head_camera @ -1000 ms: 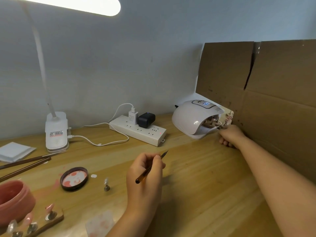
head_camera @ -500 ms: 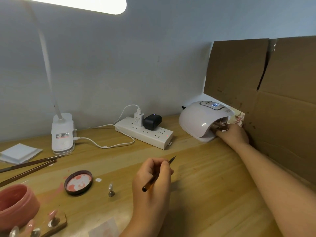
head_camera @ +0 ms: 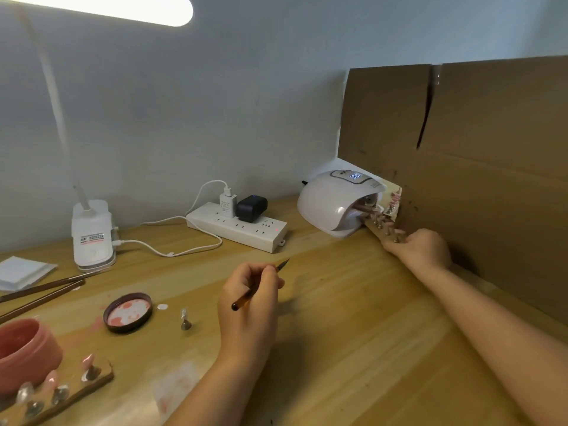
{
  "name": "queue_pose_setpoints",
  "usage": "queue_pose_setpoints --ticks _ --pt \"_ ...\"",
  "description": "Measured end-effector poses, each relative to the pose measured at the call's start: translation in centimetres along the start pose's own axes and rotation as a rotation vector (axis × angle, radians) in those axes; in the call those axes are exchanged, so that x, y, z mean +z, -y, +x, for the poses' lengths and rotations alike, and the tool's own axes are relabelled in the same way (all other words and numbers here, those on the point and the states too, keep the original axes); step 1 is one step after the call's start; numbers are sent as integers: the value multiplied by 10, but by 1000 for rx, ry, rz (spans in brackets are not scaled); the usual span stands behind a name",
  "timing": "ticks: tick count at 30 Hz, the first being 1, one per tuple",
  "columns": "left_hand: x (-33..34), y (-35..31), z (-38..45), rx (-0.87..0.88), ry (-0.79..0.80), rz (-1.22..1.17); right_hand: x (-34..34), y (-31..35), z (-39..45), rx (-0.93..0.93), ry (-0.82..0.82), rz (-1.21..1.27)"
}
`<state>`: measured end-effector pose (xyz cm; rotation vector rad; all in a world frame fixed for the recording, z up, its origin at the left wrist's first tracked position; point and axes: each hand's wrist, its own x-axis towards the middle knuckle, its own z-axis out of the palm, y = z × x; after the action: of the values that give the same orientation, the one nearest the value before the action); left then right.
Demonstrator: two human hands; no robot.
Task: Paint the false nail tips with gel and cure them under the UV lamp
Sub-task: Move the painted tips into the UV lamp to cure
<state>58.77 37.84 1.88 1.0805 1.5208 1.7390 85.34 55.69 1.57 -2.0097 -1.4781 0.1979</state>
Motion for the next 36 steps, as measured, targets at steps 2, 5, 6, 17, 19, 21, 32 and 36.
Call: queue_pose_setpoints --ticks 2,5,6,17,19,21,32,36 --pt "0 0 0 -7 -3 -7 -3 1 -6 10 6 -42" --pt "1 0 0 -22 -11 -28 -2 5 -13 -16 44 -36" --pt "1 0 0 -22 -11 -28 -1 7 -16 -30 75 -25" --pt "1 0 0 -18 -3 -22 -1 11 -18 -50 73 -46" --pt "1 0 0 -20 -2 -20 -5 8 -15 -16 13 -100" --pt "1 0 0 -23 1 -18 -9 4 -12 -18 18 -135" --pt "2 1 0 -44 -4 -41 -5 -2 -9 -336 267 221" --pt "2 1 1 -38 -4 -31 -6 0 -6 -439 424 128"
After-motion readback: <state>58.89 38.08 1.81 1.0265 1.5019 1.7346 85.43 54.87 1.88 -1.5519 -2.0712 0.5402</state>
